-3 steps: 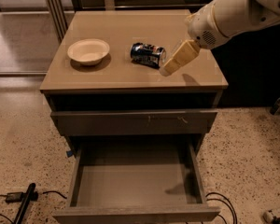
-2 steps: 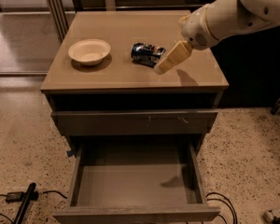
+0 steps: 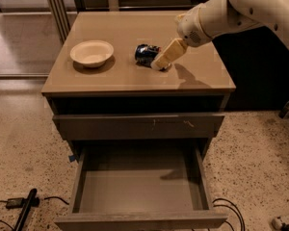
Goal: Place pepsi can into middle drawer
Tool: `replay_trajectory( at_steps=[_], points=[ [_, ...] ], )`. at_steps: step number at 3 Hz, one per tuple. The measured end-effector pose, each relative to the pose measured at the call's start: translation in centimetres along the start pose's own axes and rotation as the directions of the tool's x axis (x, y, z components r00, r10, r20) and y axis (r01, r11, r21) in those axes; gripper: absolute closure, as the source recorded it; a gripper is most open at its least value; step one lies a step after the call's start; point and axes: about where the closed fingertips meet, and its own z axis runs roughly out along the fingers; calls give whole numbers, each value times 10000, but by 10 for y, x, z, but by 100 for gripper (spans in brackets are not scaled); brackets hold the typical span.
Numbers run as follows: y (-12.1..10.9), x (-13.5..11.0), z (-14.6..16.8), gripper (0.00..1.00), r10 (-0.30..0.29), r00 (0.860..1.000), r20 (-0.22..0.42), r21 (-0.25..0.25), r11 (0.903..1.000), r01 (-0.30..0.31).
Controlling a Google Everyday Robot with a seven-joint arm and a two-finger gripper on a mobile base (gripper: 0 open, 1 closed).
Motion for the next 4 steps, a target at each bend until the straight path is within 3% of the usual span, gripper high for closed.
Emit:
replay_trajectory(
  at_steps=[1, 2, 4],
  points=[
    [-31, 2, 22, 0, -76, 9997, -223, 110, 9999, 79],
    [-46, 6, 39, 0, -11, 9991, -416, 60, 10000, 14],
    [-40, 9, 85, 0, 258, 9978, -617, -647, 9975, -298]
  ],
)
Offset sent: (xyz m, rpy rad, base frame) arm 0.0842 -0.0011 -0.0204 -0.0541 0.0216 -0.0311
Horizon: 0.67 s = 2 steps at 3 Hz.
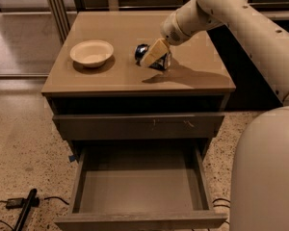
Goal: Place pepsi can into middle drawer
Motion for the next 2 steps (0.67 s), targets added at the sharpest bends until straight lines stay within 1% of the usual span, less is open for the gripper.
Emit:
replay_trajectory(
  at_steps=[1, 2],
  points=[
    [5, 2, 11, 0, 24, 9999, -101, -174, 9998, -26],
    [7, 8, 15, 0, 101, 9997, -215, -215, 9997, -105]
  ],
)
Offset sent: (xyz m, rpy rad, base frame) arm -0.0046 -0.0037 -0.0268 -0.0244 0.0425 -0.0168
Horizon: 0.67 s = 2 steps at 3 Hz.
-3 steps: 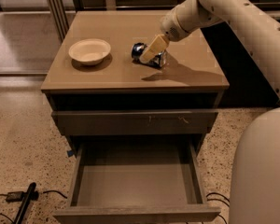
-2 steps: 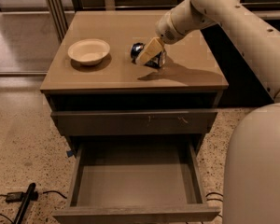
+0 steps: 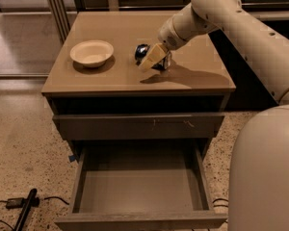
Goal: Place pepsi can into middle drawer
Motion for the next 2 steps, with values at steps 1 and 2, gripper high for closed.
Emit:
replay_trajectory(
  at_steps=[1, 2],
  points=[
    [2, 19, 6, 0, 279, 9993, -233, 1, 9996, -279],
    [2, 19, 6, 0, 279, 9993, -233, 0, 9996, -279]
  ],
)
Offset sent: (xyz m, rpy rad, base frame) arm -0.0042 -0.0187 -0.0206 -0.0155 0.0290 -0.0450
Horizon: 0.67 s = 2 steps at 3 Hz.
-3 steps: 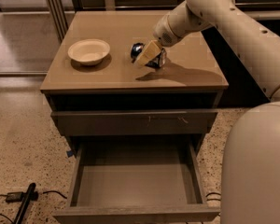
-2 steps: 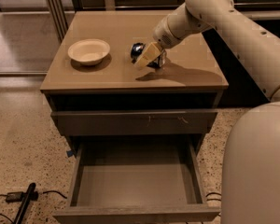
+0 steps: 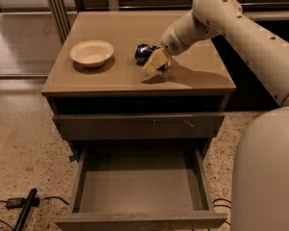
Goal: Place pepsi can into middle drawer
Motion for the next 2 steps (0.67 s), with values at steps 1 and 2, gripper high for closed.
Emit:
replay_trajectory(
  at_steps=[1, 2],
  points=[
    [0, 0, 0, 19, 0, 10000, 0, -1, 10000, 0],
    [0, 0, 0, 42, 0, 10000, 0, -1, 10000, 0]
  ],
)
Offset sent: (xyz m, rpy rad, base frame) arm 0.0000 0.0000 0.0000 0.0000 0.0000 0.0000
